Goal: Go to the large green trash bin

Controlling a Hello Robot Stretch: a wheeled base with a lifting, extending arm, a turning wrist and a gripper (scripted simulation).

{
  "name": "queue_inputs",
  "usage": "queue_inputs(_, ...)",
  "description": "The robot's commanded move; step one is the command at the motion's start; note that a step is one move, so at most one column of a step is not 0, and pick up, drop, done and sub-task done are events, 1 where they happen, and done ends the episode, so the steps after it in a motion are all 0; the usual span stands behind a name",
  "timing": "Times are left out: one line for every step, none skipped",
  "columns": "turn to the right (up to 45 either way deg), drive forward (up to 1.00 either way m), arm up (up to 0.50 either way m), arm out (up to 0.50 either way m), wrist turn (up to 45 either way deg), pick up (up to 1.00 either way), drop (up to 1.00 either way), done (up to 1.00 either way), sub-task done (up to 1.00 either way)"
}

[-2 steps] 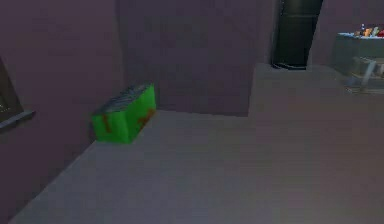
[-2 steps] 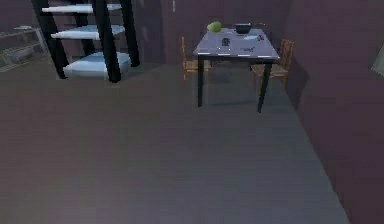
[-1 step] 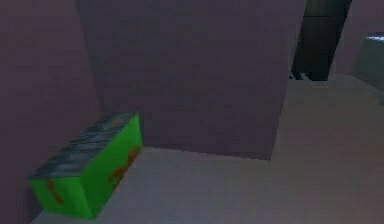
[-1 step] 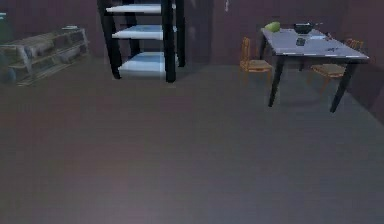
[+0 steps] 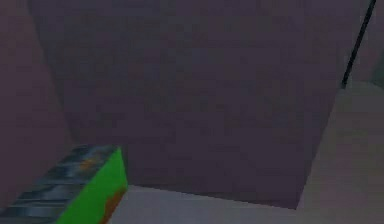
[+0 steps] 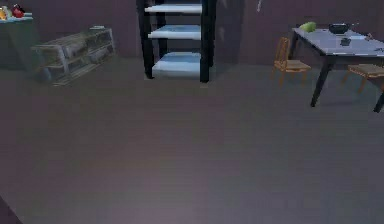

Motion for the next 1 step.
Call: queue_inputs(-42.0, 0.0, 0.0, 0.0, 0.0, 0.0, 0.0, 0.0, 0.0)
